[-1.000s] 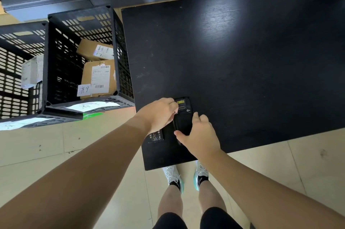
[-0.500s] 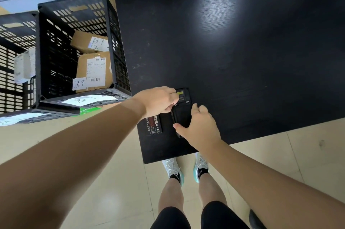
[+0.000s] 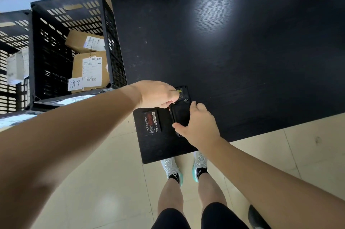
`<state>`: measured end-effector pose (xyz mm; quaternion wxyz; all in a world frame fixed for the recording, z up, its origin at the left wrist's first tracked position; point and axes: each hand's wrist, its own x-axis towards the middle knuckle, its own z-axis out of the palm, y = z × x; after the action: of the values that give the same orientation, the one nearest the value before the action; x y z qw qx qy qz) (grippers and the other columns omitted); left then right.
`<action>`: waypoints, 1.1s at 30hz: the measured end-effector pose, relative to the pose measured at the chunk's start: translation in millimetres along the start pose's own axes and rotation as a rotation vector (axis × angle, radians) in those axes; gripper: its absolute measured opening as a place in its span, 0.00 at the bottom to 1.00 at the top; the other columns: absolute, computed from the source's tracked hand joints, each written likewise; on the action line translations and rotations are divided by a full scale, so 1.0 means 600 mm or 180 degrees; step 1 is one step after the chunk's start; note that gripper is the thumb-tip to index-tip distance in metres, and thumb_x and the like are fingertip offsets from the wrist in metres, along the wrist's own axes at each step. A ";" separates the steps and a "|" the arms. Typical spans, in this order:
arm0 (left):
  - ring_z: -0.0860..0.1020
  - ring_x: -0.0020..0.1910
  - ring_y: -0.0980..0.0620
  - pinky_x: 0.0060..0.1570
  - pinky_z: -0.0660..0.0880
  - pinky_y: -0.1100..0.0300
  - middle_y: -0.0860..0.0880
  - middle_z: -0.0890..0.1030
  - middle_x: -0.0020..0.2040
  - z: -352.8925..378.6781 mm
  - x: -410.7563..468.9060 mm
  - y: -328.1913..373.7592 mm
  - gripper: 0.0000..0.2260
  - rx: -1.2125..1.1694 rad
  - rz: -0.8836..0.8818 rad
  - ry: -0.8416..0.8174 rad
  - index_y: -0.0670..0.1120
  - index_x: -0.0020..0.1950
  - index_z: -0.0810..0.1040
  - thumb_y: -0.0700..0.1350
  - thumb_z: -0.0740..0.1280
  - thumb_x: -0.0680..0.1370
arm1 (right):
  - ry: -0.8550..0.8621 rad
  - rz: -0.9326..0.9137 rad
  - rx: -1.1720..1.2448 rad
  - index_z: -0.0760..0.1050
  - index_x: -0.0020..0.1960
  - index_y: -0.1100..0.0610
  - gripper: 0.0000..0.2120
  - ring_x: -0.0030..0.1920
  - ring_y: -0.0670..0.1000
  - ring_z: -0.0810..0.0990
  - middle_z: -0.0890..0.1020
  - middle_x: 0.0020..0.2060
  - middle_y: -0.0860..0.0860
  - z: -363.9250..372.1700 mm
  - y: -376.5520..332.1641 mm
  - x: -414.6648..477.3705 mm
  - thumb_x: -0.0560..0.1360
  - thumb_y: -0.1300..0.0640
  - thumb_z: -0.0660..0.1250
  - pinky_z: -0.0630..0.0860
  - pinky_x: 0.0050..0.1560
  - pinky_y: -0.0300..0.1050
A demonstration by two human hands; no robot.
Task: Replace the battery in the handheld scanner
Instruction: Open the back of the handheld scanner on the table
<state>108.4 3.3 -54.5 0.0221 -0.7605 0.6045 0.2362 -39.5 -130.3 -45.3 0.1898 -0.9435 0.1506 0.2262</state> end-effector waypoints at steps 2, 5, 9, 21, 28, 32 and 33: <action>0.75 0.41 0.47 0.35 0.66 0.57 0.51 0.71 0.41 0.001 0.003 -0.006 0.03 0.0085 0.0048 -0.0066 0.44 0.50 0.72 0.39 0.60 0.79 | -0.0004 -0.0014 -0.0004 0.51 0.78 0.63 0.47 0.63 0.55 0.74 0.67 0.70 0.56 0.000 0.000 0.001 0.73 0.36 0.66 0.74 0.60 0.45; 0.75 0.38 0.46 0.34 0.66 0.57 0.51 0.73 0.40 -0.001 0.008 -0.012 0.02 0.0204 0.0085 -0.0160 0.45 0.49 0.72 0.39 0.60 0.79 | 0.0000 -0.0037 0.0006 0.51 0.78 0.63 0.47 0.63 0.55 0.74 0.67 0.70 0.56 0.003 0.002 0.002 0.73 0.36 0.66 0.74 0.60 0.45; 0.71 0.37 0.47 0.35 0.64 0.57 0.52 0.70 0.39 -0.005 0.009 -0.007 0.03 0.0215 0.0090 -0.0155 0.44 0.50 0.72 0.39 0.60 0.79 | 0.0009 -0.0033 0.0049 0.51 0.78 0.62 0.47 0.64 0.55 0.73 0.67 0.71 0.56 0.007 0.006 0.003 0.73 0.36 0.66 0.74 0.60 0.46; 0.75 0.54 0.55 0.55 0.74 0.58 0.53 0.74 0.57 0.031 -0.024 0.192 0.23 -0.3052 -0.3294 0.2094 0.51 0.66 0.70 0.52 0.72 0.74 | 0.0367 -0.0020 0.1504 0.71 0.69 0.53 0.25 0.46 0.44 0.80 0.79 0.54 0.49 -0.023 0.065 0.017 0.75 0.46 0.69 0.79 0.51 0.43; 0.61 0.74 0.45 0.71 0.63 0.50 0.46 0.63 0.72 0.047 0.051 0.276 0.45 -0.3418 -0.4246 0.2195 0.44 0.78 0.54 0.57 0.75 0.71 | 0.0010 -0.1345 0.0848 0.80 0.52 0.54 0.05 0.40 0.44 0.78 0.79 0.46 0.48 -0.057 0.091 0.101 0.77 0.57 0.68 0.76 0.43 0.38; 0.61 0.73 0.46 0.71 0.62 0.50 0.46 0.64 0.72 0.058 0.065 0.279 0.44 -0.3315 -0.4351 0.2154 0.45 0.79 0.54 0.57 0.74 0.72 | -0.0164 -0.1788 0.0611 0.80 0.50 0.54 0.04 0.39 0.44 0.76 0.77 0.45 0.47 -0.056 0.100 0.120 0.78 0.57 0.67 0.69 0.39 0.30; 0.61 0.72 0.46 0.71 0.63 0.50 0.47 0.64 0.71 0.059 0.066 0.279 0.44 -0.3312 -0.4355 0.2162 0.45 0.79 0.54 0.57 0.73 0.72 | -0.0196 -0.1871 0.0575 0.79 0.50 0.54 0.04 0.40 0.46 0.77 0.78 0.45 0.48 -0.057 0.102 0.123 0.78 0.57 0.67 0.71 0.40 0.32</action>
<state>-52.9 -66.3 -58.7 -0.3661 -0.8946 -0.1846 0.1778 13.3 -213.2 -70.6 0.3346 -0.9186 -0.1151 0.1757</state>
